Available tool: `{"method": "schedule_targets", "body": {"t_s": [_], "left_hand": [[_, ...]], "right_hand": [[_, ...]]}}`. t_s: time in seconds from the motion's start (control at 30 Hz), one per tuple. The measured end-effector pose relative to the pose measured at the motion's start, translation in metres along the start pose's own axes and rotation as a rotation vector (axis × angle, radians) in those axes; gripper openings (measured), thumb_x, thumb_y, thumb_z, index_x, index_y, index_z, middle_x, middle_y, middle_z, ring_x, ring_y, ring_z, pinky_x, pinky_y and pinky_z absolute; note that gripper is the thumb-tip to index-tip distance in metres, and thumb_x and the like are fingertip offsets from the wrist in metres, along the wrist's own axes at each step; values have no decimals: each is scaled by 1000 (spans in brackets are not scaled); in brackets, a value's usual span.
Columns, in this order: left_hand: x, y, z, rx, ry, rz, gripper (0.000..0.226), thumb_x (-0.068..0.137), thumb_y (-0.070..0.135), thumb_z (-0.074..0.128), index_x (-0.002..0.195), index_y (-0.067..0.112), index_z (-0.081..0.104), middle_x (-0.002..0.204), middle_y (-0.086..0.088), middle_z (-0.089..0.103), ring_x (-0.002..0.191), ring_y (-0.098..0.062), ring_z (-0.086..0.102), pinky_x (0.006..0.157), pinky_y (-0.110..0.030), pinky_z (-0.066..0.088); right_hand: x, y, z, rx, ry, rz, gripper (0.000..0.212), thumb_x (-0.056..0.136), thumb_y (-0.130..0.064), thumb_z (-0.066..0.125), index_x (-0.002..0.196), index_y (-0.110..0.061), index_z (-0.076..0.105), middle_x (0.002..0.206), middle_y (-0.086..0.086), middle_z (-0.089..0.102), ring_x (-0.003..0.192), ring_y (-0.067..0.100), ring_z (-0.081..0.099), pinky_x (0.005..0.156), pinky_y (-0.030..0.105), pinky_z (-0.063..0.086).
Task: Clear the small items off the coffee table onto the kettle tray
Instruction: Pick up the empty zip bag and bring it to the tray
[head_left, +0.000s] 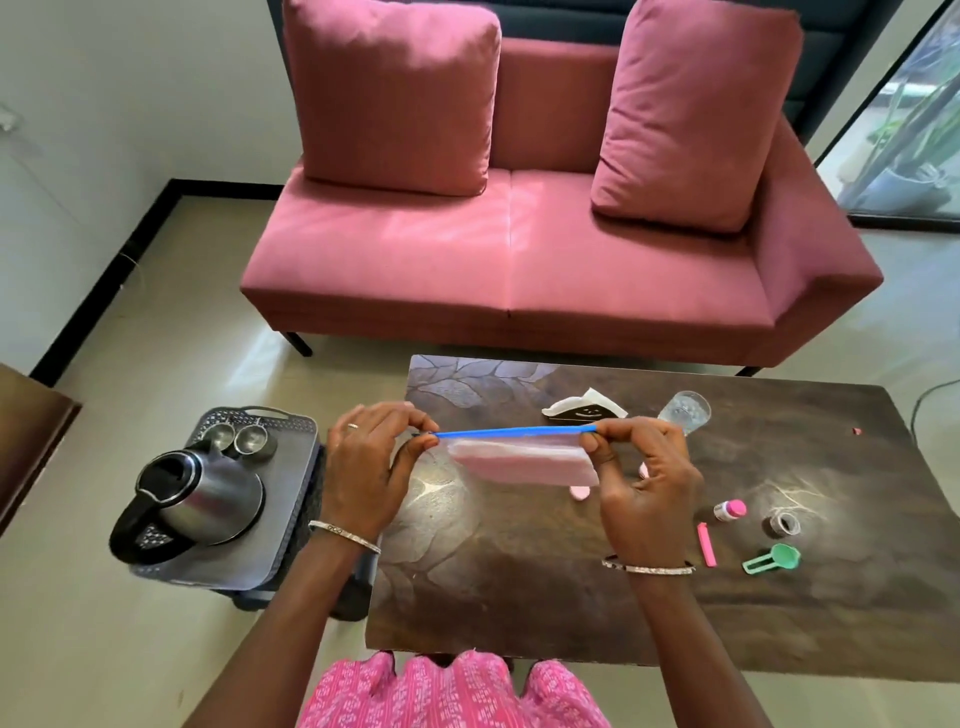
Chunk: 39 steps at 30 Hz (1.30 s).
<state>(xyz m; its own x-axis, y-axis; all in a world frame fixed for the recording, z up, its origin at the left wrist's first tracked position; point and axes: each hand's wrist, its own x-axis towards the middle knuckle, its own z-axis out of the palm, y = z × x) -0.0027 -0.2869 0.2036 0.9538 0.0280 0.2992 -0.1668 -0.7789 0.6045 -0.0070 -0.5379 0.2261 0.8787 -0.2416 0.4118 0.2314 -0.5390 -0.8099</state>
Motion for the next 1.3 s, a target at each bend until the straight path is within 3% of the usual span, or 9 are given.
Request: {"method": "schedule_targets", "body": {"t_s": [0.1,0.23,0.4,0.6,0.77,0.9,1.03,1.13,1.3], "left_hand": [[-2,2,1,-497,-77,-223,13,90,28,64,94,16,65,94,2,71,80,-24,69,70,-49,57],[-13,-3,5,-937,-98,-439,29,85,16,62,112,6,60,93,-1,73,86,-13,68,75,-23,57],[-33,-11,13,-1059,31,-661,11,86,15,60,92,7,64,90,-1,69,86,-15,62,79,-29,53],[-42,-26,-11,-1268,226,-715,8,91,15,55,83,12,57,72,7,67,65,-5,63,56,-19,53],[-51,-55,-30,-1388,363,-780,10,91,14,57,82,12,59,85,-11,68,66,-11,65,60,-21,55],[-58,-96,-47,-1309,351,-821,5,88,16,61,84,12,61,79,-5,70,66,-11,63,64,-23,54],[-69,-165,-73,-1008,267,-893,5,93,3,57,95,7,60,80,-6,70,68,-8,65,66,-19,52],[-85,-230,-95,-723,238,-972,10,90,-2,60,100,-5,62,91,-20,67,81,-25,65,76,-25,53],[-111,-336,-120,-164,204,-1061,8,83,13,69,91,15,70,85,-5,72,83,-24,68,78,-30,51]], "right_hand": [[6,7,4,146,-132,89,8,88,-9,70,85,-16,67,83,-5,69,82,17,66,78,34,54],[15,10,17,463,-251,221,5,97,-12,58,92,-12,59,80,9,74,76,25,73,74,31,59],[17,2,45,664,-330,272,5,98,-17,56,94,-18,60,81,14,74,74,33,74,70,35,60],[-1,-16,80,717,-383,371,21,91,-20,63,101,-3,57,85,15,76,75,31,74,71,30,60],[-24,-29,118,698,-680,456,36,75,-19,80,109,-13,69,97,15,77,89,22,73,83,27,58],[-43,-38,157,592,-797,458,25,75,-18,81,99,-12,77,99,10,77,88,18,70,82,32,55],[-61,-56,208,535,-703,470,10,77,-13,80,87,-14,80,92,5,78,85,11,70,75,18,54],[-71,-64,252,452,-632,505,9,80,-7,78,88,-10,79,87,5,78,79,7,68,69,14,51],[-85,-62,338,268,-618,571,10,77,-8,81,85,-4,78,84,20,75,77,18,65,70,31,50]]}}
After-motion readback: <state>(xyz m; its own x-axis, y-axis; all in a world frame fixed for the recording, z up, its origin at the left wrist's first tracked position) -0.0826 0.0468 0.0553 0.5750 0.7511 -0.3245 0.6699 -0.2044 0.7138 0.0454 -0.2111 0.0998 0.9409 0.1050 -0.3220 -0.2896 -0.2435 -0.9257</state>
